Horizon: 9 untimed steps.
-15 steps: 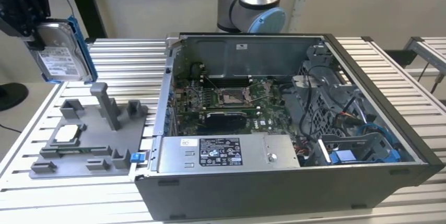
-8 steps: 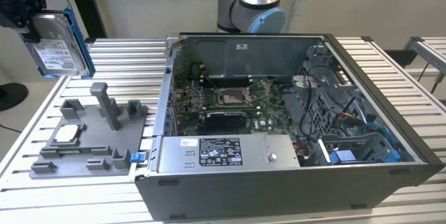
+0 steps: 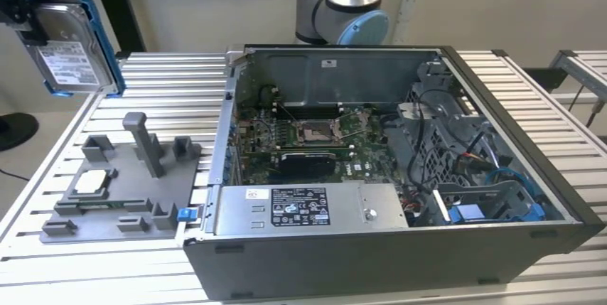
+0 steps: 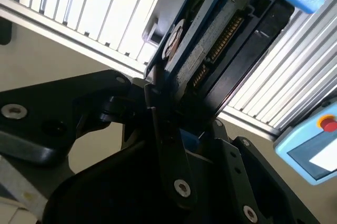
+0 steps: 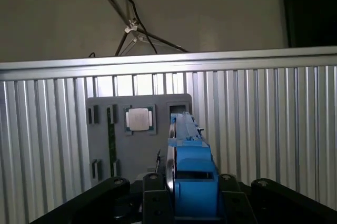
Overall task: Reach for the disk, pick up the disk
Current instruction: 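Pick up the disk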
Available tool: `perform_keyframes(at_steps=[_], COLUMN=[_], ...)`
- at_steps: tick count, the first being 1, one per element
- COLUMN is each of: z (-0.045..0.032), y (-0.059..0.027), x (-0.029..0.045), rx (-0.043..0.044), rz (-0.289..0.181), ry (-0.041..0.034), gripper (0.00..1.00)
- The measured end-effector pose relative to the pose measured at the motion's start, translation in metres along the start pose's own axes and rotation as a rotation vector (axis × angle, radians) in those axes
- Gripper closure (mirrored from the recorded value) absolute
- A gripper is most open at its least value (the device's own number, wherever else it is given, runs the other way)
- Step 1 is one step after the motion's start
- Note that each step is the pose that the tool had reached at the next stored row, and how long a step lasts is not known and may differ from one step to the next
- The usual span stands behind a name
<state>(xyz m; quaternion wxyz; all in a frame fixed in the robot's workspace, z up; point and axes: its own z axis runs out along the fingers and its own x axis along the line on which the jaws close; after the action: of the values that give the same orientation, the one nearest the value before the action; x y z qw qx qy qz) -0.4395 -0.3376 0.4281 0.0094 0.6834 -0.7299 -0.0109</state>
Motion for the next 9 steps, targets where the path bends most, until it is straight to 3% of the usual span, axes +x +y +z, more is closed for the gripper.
perform_keyframes(at_steps=[9], z=[-0.024], y=[0.0007], x=[0.0], rx=[0.0001], rz=[0.0], ry=[0.0], gripper=[1.0])
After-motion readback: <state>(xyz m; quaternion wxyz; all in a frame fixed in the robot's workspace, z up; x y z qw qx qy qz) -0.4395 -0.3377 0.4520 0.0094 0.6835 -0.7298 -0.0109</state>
